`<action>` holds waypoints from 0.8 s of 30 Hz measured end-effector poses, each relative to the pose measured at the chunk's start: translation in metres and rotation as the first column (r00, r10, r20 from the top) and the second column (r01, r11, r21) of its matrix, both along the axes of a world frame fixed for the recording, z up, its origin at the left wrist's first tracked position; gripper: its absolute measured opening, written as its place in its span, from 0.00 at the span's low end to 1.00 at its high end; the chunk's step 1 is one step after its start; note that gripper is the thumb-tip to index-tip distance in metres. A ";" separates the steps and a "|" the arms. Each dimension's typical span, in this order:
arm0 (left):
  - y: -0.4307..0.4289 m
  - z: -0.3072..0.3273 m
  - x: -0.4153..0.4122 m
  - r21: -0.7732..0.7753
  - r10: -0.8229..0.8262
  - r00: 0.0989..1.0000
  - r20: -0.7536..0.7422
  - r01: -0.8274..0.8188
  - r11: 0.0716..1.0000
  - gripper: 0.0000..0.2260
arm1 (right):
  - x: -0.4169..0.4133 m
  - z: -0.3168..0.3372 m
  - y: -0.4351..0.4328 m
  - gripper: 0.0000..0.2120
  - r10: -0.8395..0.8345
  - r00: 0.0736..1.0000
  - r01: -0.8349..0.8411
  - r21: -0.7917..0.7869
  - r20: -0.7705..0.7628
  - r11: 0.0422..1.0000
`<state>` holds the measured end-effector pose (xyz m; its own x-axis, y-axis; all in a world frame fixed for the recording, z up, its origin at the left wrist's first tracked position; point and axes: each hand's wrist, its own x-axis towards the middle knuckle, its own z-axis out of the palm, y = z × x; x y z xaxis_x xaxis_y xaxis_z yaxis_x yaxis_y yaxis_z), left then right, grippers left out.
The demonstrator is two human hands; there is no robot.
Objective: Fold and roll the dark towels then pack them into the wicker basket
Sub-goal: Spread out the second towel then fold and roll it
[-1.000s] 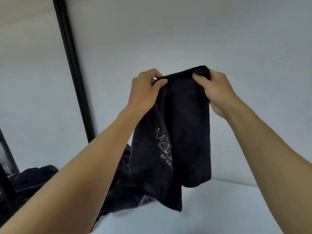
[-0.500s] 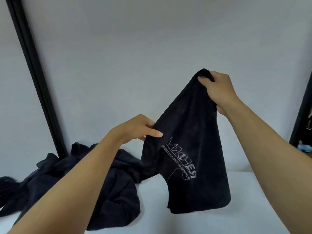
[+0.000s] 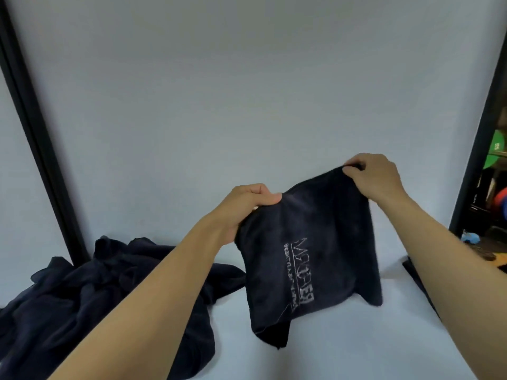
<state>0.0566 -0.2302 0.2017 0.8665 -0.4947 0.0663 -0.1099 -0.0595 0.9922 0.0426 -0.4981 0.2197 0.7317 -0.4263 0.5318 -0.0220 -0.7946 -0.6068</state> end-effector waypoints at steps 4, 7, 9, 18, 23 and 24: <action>-0.029 -0.011 0.005 -0.060 0.037 0.984 -0.174 -0.048 0.997 0.16 | -0.040 -0.013 0.067 0.14 0.242 0.970 -0.241 0.036 -0.039 0.970; -0.040 -0.020 0.009 -0.129 0.089 0.969 -0.230 -0.121 0.984 0.15 | -0.071 -0.029 0.111 0.22 0.445 0.832 -0.425 0.134 -0.331 0.895; -0.041 -0.023 0.012 -0.149 0.148 0.962 -0.230 -0.185 0.971 0.14 | -0.075 -0.044 0.122 0.27 0.415 0.815 -0.420 0.080 -0.404 0.904; -0.030 -0.014 0.022 -0.178 0.370 0.924 -0.097 -0.382 0.907 0.09 | -0.042 -0.079 0.149 0.11 0.249 0.967 -0.253 -0.196 -0.047 0.947; -0.015 -0.015 0.016 -0.142 0.255 0.966 -0.033 -0.257 0.956 0.05 | -0.026 -0.078 0.145 0.07 0.475 0.878 -0.475 0.207 0.055 0.855; -0.013 -0.019 0.016 -0.122 0.236 0.972 -0.001 -0.235 0.964 0.05 | -0.023 -0.078 0.144 0.06 0.512 0.856 -0.506 0.331 0.077 0.796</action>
<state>0.0726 -0.2434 0.1831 0.9562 -0.2645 0.1252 -0.1203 0.0345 0.9921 0.0193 -0.3538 0.1412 0.8996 -0.1363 0.4149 0.3174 -0.4485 -0.8356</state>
